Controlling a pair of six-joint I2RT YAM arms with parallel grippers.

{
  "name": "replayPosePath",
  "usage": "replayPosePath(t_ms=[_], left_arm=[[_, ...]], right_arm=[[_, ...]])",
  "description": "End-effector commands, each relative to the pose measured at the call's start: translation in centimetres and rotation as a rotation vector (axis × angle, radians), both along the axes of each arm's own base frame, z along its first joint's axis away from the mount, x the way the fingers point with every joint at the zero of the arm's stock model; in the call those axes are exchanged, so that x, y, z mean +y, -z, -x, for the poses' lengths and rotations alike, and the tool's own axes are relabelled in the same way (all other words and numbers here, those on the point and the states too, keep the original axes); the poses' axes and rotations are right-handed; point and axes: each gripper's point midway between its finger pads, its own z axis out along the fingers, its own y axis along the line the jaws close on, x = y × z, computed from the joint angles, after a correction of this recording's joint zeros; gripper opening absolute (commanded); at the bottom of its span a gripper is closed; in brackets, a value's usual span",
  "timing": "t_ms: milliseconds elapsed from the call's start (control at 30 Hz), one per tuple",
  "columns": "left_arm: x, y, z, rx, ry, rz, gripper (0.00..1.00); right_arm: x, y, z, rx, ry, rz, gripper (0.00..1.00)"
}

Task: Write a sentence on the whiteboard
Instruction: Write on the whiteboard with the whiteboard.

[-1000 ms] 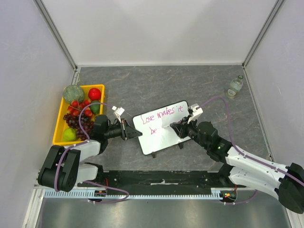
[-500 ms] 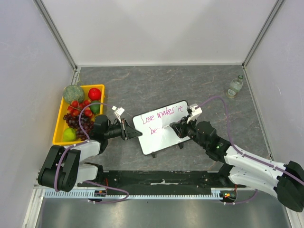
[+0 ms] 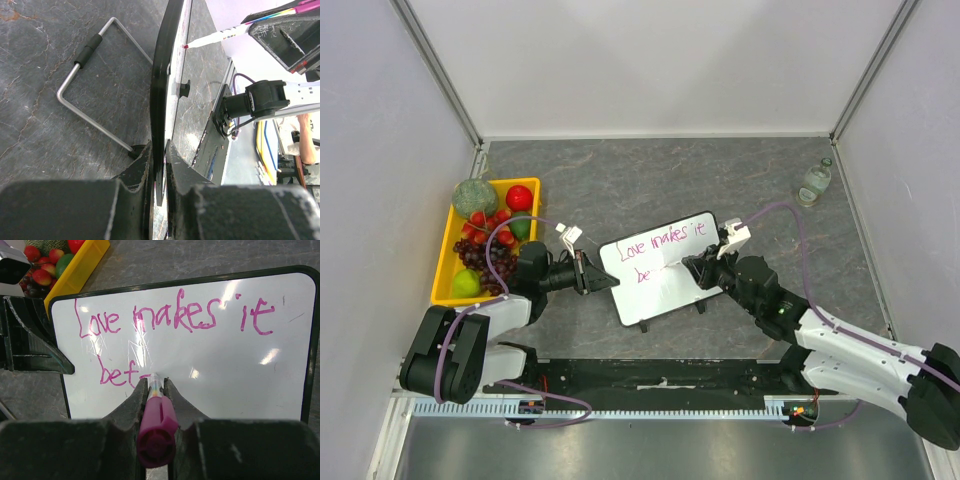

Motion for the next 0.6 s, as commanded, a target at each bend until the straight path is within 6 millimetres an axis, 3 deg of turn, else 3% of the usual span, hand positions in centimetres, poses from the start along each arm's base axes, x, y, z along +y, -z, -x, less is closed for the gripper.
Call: replayPosePath(t_ms=[0, 367, 567], left_arm=[[-0.1, -0.6, -0.8, -0.055, -0.001, -0.005, 0.02], [-0.1, -0.6, -0.7, -0.058, 0.001, -0.005, 0.02], [-0.1, -0.6, -0.8, -0.057, 0.001, -0.006, 0.02]], right_arm=[[-1.2, -0.7, -0.9, -0.022, 0.068, 0.019, 0.0], [0.2, -4.6, -0.5, -0.082, 0.006, -0.099, 0.0], [0.8, -5.1, -1.1, -0.087, 0.005, -0.093, 0.0]])
